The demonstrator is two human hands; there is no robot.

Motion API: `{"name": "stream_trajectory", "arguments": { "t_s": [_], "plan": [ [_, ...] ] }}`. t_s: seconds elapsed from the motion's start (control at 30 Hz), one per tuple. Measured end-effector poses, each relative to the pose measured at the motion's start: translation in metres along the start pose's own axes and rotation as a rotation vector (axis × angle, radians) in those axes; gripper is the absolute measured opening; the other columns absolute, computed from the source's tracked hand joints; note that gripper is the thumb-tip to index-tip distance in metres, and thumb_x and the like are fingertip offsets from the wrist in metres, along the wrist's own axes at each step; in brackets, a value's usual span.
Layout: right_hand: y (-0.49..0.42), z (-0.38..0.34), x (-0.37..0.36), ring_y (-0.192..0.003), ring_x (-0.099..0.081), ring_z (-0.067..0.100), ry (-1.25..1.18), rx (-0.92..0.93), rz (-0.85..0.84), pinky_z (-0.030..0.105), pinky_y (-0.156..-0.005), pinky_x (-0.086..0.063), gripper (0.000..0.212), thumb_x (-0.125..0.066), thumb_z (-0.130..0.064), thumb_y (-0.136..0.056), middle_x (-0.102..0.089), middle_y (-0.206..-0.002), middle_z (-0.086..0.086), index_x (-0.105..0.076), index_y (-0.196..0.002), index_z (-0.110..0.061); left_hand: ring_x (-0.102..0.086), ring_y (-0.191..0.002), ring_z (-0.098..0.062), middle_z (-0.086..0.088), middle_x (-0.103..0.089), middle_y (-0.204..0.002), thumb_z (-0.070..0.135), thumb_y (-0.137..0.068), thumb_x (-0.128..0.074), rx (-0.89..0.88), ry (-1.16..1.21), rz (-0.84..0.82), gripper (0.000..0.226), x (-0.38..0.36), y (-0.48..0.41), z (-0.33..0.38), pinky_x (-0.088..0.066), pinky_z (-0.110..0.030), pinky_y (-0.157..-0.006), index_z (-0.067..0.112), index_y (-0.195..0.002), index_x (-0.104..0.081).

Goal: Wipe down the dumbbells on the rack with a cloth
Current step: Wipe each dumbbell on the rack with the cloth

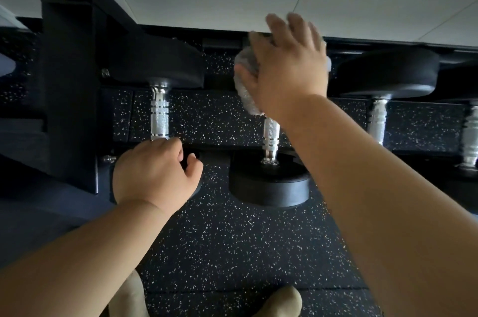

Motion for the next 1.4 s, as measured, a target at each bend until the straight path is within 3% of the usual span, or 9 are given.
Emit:
{"name": "stream_trajectory", "arguments": {
  "t_s": [0.13, 0.23, 0.47, 0.67, 0.8, 0.93, 1.13, 1.27, 1.4],
  "plan": [
    [0.028, 0.076, -0.021, -0.117, -0.061, 0.022, -0.59, -0.621, -0.145, 0.031, -0.086, -0.055, 0.072, -0.031, -0.081, -0.091, -0.062, -0.129, -0.002, -0.054, -0.139, -0.033, -0.048, -0.058, -0.024, 0.008, -0.051, -0.061, 0.049, -0.084, -0.046, -0.007, -0.012, 0.004, 0.03, -0.001, 0.0, 0.001, -0.032, -0.029, -0.052, 0.024, -0.068, -0.052],
    [0.052, 0.088, -0.046, -0.087, -0.068, 0.018, -0.986, -1.025, -0.304, 0.029, -0.062, -0.05, 0.059, -0.024, -0.07, -0.102, -0.069, -0.104, 0.002, -0.058, -0.125, -0.028, -0.047, -0.057, -0.024, 0.007, -0.05, -0.061, 0.048, -0.084, -0.049, -0.011, -0.017, 0.002, 0.03, -0.001, 0.0, 0.001, -0.03, -0.029, -0.053, 0.024, -0.067, -0.052],
    [0.021, 0.059, -0.01, -0.125, -0.054, 0.02, -0.63, -0.435, 0.145, 0.041, -0.108, -0.044, 0.053, -0.029, -0.049, -0.105, -0.064, -0.129, 0.0, -0.058, -0.136, -0.018, -0.046, -0.058, -0.025, 0.007, -0.049, -0.06, 0.047, -0.083, -0.049, -0.013, -0.037, 0.007, 0.029, 0.0, 0.0, 0.002, -0.027, -0.03, -0.054, 0.023, -0.068, -0.051],
    [0.038, 0.09, -0.062, -0.103, -0.069, 0.006, -1.257, -0.874, -0.145, 0.035, -0.09, -0.059, 0.054, -0.051, -0.073, -0.092, -0.069, -0.119, -0.01, -0.06, -0.13, -0.036, -0.045, -0.057, -0.024, 0.007, -0.047, -0.059, 0.047, -0.084, -0.047, -0.01, -0.036, 0.008, 0.029, 0.001, 0.001, 0.002, -0.027, -0.03, -0.053, 0.023, -0.067, -0.05],
    [0.024, 0.094, -0.047, -0.091, -0.062, 0.021, -0.781, -0.798, -0.201, 0.026, -0.061, -0.044, 0.017, -0.037, -0.033, -0.109, -0.063, -0.105, 0.005, -0.054, -0.114, -0.036, -0.045, -0.058, -0.025, 0.006, -0.049, -0.06, 0.046, -0.083, -0.05, -0.011, -0.03, 0.019, 0.029, 0.001, 0.0, 0.003, -0.025, -0.029, -0.054, 0.022, -0.068, -0.05],
    [0.014, 0.048, -0.011, -0.134, -0.049, 0.027, -0.555, -0.453, 0.016, 0.046, -0.115, -0.037, 0.063, -0.017, -0.054, -0.102, -0.059, -0.137, 0.003, -0.056, -0.141, -0.022, -0.043, -0.058, -0.024, 0.006, -0.048, -0.06, 0.046, -0.083, -0.051, -0.007, -0.022, 0.023, 0.028, 0.003, 0.001, 0.003, -0.02, -0.029, -0.054, 0.022, -0.068, -0.049],
    [0.009, -0.063, -0.009, -0.149, -0.034, 0.037, -0.033, 0.204, -0.106, 0.053, -0.126, -0.014, 0.059, -0.033, -0.054, -0.104, -0.049, -0.153, 0.012, -0.055, -0.145, -0.018, -0.043, -0.059, -0.023, 0.008, -0.046, -0.06, 0.047, -0.083, -0.054, 0.02, -0.033, 0.025, 0.029, 0.005, 0.001, 0.001, -0.016, -0.029, -0.054, 0.023, -0.067, -0.047],
    [0.002, -0.019, -0.003, -0.153, -0.019, 0.043, 0.096, -0.039, -0.137, 0.065, -0.123, -0.005, 0.067, -0.04, -0.072, -0.094, -0.034, -0.162, 0.008, -0.046, -0.147, -0.031, -0.045, -0.059, -0.022, 0.008, -0.049, -0.061, 0.048, -0.083, -0.06, 0.035, -0.007, 0.053, 0.031, 0.004, 0.003, -0.001, -0.022, -0.029, -0.053, 0.023, -0.068, -0.049],
    [0.027, 0.031, -0.001, -0.143, -0.033, 0.036, -0.326, -0.407, -0.214, 0.059, -0.113, -0.038, 0.093, -0.055, -0.085, -0.078, -0.034, -0.157, 0.004, -0.027, -0.154, -0.04, -0.05, -0.063, -0.021, 0.008, -0.052, -0.065, 0.055, -0.085, -0.05, 0.058, 0.02, 0.04, 0.034, 0.004, 0.002, -0.004, -0.029, -0.032, -0.056, 0.024, -0.071, -0.051]
  ]
}}
Point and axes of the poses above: each hand's wrist, its own y-axis away from the middle knuckle, its own x-axis out of the back of the hand, z = x × y, the point moved 7 cm from there along -y, towards the middle knuckle
